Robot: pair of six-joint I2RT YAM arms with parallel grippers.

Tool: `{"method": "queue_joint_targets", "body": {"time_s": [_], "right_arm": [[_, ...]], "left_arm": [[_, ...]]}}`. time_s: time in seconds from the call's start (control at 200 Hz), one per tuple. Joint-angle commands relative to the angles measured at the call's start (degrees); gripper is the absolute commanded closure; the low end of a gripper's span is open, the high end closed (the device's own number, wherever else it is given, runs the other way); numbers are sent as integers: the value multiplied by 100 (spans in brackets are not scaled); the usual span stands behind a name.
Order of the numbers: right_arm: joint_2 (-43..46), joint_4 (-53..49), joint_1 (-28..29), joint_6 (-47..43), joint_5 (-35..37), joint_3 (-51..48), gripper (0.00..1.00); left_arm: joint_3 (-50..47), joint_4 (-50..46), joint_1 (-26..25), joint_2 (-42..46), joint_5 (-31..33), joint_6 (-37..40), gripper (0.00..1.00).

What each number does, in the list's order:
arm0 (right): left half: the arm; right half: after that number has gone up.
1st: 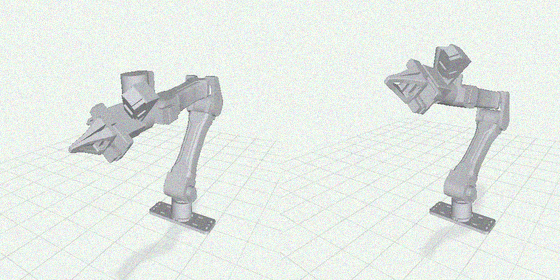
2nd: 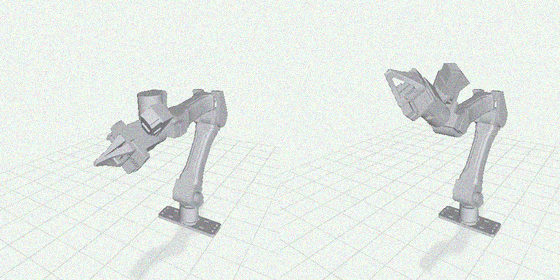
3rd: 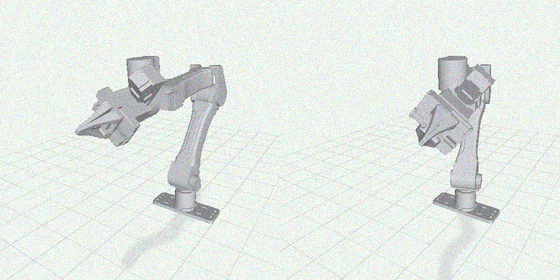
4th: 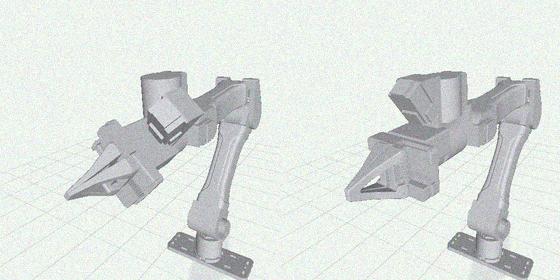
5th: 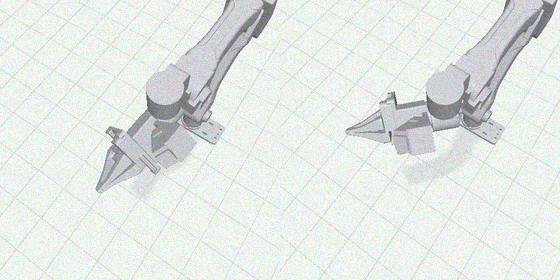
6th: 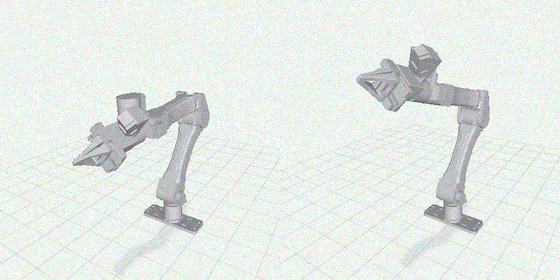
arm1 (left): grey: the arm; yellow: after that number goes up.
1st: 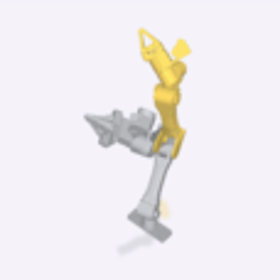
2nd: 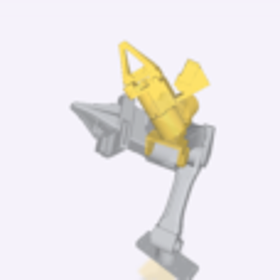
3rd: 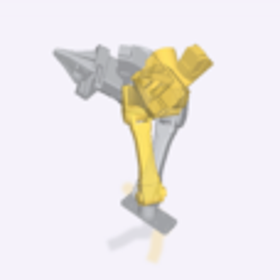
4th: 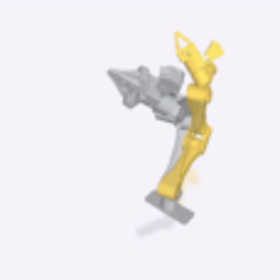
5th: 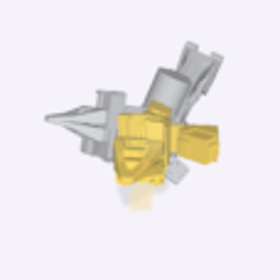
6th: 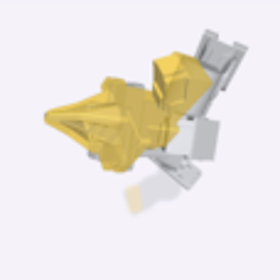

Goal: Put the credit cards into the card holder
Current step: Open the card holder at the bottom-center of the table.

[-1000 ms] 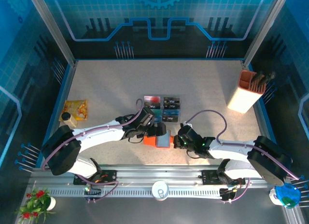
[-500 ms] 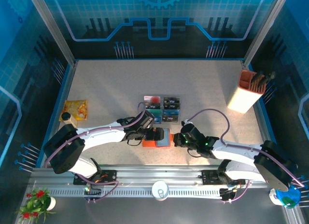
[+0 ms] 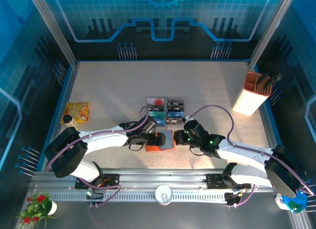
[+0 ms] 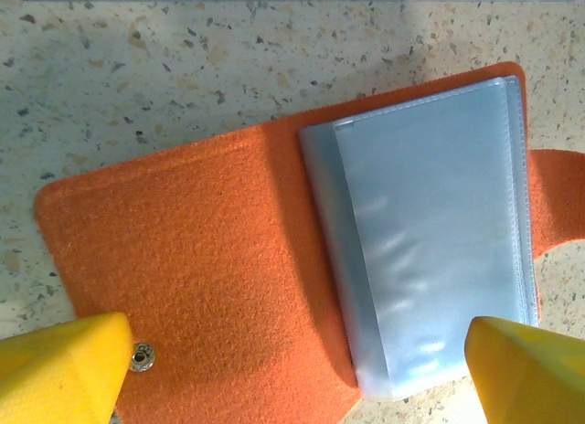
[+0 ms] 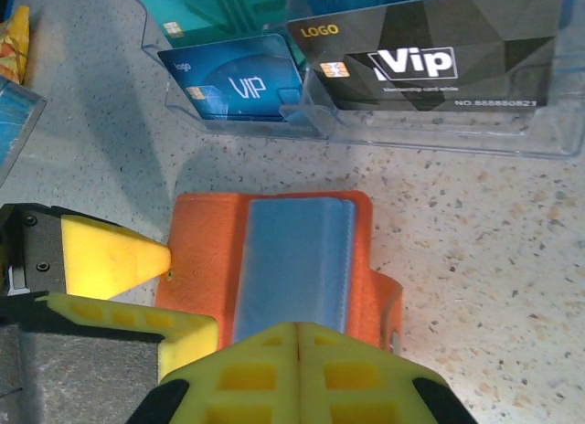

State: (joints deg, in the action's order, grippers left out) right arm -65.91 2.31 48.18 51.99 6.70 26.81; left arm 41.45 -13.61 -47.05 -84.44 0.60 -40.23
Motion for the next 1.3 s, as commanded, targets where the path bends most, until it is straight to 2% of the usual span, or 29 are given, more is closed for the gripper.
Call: {"method": "queue_joint_targets", "body": {"time_s": [0.0,0.3,0.48,0.72,1.0,1.296], "right_arm": [[-194,-99,-55,-173,-123,288,92],[-1236,37,-64,-395,-194,798,93],[-1781,238,-182,-466,-222,770,94],[-2046,444,-417,-588,-396,580,94],[-2267,744,-387,-514,-706,477,95],[-2256,900,-337,-428,-704,328,95]], "left_arm": [[-42,-70,-24,77,163,171,5],[39,-212,-29,64,263,309,5],[75,-326,-25,62,363,400,6],[113,-362,-25,-14,424,498,6],[212,-442,-30,-33,463,534,6],[619,-654,-33,778,303,347,6]]}}
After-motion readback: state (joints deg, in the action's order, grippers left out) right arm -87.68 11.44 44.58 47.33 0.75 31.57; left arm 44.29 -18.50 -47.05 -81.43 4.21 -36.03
